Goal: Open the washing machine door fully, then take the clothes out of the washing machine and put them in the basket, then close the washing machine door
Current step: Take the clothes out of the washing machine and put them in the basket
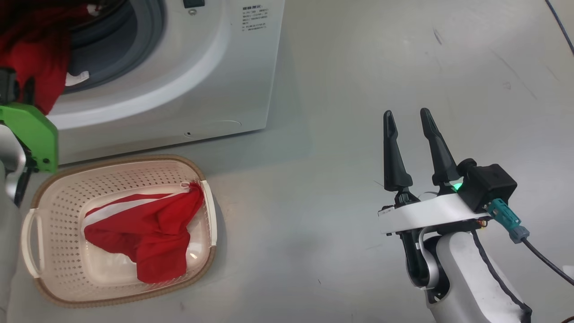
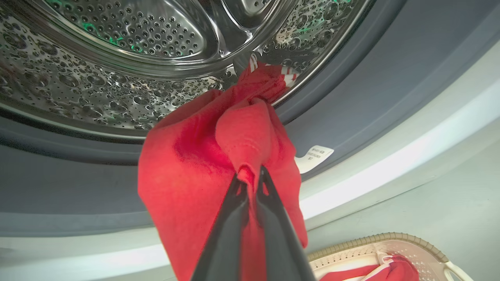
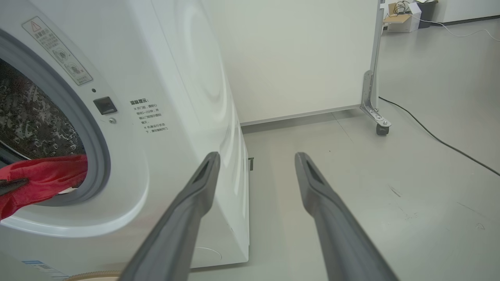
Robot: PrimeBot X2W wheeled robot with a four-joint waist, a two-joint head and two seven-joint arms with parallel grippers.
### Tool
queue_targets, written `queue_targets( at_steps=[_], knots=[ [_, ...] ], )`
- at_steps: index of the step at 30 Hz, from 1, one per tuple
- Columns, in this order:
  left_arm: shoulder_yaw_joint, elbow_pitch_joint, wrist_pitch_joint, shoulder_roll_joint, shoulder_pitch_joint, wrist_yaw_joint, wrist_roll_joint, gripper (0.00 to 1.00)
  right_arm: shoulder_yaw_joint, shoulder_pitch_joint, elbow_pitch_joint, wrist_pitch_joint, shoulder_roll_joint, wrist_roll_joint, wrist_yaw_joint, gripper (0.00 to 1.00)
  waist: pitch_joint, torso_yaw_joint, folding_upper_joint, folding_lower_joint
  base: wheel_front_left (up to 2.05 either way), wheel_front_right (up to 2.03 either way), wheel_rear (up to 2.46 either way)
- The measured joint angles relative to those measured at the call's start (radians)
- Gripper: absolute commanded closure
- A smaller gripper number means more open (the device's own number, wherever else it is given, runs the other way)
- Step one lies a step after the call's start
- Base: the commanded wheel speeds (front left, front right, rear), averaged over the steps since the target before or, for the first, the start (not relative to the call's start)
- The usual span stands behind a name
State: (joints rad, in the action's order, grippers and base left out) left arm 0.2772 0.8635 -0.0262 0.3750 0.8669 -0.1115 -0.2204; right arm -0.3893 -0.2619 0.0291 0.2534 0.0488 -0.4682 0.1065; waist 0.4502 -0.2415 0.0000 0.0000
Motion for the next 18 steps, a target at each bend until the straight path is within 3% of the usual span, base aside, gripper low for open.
queue_targets(
  at_steps=[18],
  knots=[
    [0.056, -0.035, 0.178, -0.087, -0.157, -0.013, -0.043, 1.0, 0.053, 0.071, 0.021, 0.0, 0.0, 0.032, -0.026, 0.0, -0.134, 0.126, 0.0, 0.0, 0.0, 0.0, 0.0]
  ],
)
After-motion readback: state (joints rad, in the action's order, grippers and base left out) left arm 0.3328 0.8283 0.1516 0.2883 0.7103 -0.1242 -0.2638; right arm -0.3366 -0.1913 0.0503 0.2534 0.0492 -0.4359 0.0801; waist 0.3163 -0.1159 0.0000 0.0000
